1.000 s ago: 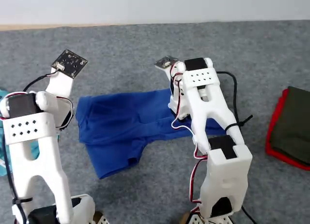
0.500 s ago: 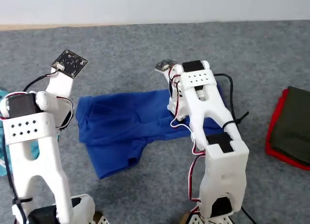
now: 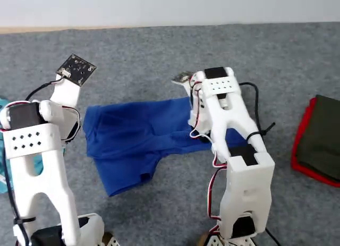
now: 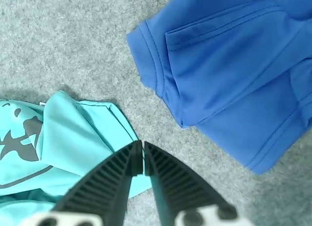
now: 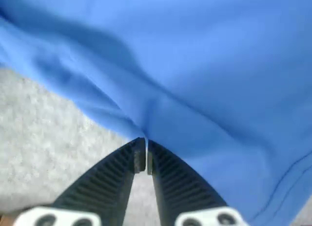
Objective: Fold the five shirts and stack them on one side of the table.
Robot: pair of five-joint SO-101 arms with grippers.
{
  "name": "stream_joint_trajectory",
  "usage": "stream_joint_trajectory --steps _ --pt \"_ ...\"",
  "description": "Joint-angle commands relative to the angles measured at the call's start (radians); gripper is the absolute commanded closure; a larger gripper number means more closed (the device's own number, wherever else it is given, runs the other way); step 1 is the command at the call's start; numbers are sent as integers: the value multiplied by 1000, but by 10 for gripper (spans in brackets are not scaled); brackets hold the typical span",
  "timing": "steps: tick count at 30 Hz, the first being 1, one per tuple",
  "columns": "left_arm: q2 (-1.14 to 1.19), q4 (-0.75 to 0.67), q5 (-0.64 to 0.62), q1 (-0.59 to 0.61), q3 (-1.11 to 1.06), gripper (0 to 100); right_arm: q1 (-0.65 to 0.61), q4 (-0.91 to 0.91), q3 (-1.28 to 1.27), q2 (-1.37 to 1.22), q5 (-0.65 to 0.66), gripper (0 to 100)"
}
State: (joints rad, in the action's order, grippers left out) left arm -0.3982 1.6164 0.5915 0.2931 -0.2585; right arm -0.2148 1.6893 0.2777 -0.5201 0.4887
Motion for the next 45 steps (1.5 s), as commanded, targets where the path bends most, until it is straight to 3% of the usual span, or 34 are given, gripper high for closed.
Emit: stream_joint_trajectory --steps 1,7,16,23,28,37,45 --pt "-37 -6 -3 5 28 991 36 76 57 18 40 987" --pt "-37 -6 -3 5 28 991 38 79 57 76 43 987" --pt "-37 -8 -3 0 28 991 -67 -251 57 120 -49 985" --pt "-37 -6 -3 3 28 991 -90 -289 57 -13 -55 987" --pt "-37 -6 -3 5 28 991 -94 -220 57 -38 -51 987" --pt "-35 -12 -3 0 28 991 -93 81 57 -44 -43 987" --pt "-35 -12 -3 -3 28 991 -93 19 172 -21 -28 987"
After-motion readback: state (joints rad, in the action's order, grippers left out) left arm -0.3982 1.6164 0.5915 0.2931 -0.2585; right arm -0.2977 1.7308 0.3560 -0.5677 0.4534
